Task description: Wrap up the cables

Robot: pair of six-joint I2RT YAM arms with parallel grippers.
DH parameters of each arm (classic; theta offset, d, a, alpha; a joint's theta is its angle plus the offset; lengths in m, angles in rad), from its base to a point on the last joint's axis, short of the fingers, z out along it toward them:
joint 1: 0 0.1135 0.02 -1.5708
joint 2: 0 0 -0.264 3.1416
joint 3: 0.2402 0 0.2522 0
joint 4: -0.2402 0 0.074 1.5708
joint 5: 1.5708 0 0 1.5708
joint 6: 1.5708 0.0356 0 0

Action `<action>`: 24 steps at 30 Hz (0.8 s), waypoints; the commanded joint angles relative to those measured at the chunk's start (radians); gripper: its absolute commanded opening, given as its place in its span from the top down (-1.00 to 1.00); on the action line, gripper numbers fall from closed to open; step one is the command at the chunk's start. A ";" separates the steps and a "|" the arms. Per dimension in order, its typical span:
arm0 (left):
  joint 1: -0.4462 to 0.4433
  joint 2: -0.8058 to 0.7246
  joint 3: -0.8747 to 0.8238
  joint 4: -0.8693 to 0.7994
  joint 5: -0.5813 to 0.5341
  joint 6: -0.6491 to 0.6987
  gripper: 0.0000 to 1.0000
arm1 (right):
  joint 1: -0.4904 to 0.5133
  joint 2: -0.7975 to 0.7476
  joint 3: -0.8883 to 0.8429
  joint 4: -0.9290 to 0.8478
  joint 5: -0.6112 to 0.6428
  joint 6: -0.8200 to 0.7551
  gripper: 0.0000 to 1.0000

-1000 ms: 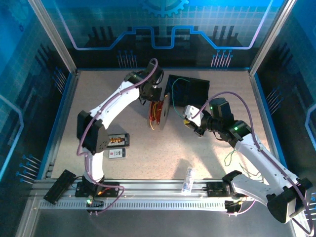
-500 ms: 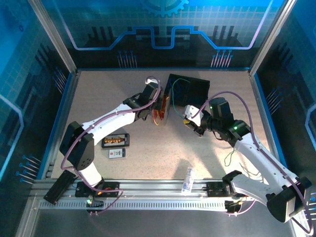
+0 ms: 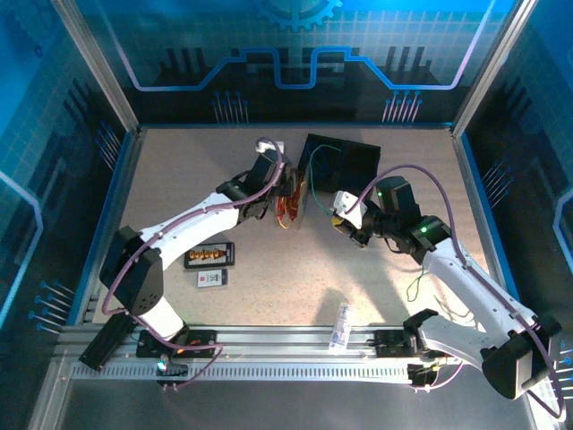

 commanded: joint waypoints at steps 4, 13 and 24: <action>0.048 -0.042 0.032 -0.089 0.126 -0.069 -0.26 | -0.010 0.002 -0.015 -0.015 -0.006 0.017 1.00; 0.140 -0.136 0.036 -0.188 0.317 -0.131 -0.99 | 0.024 0.007 -0.018 -0.066 -0.014 0.005 1.00; 0.233 -0.240 0.142 -0.396 0.394 -0.046 -0.99 | 0.115 0.156 0.079 -0.191 0.117 -0.086 1.00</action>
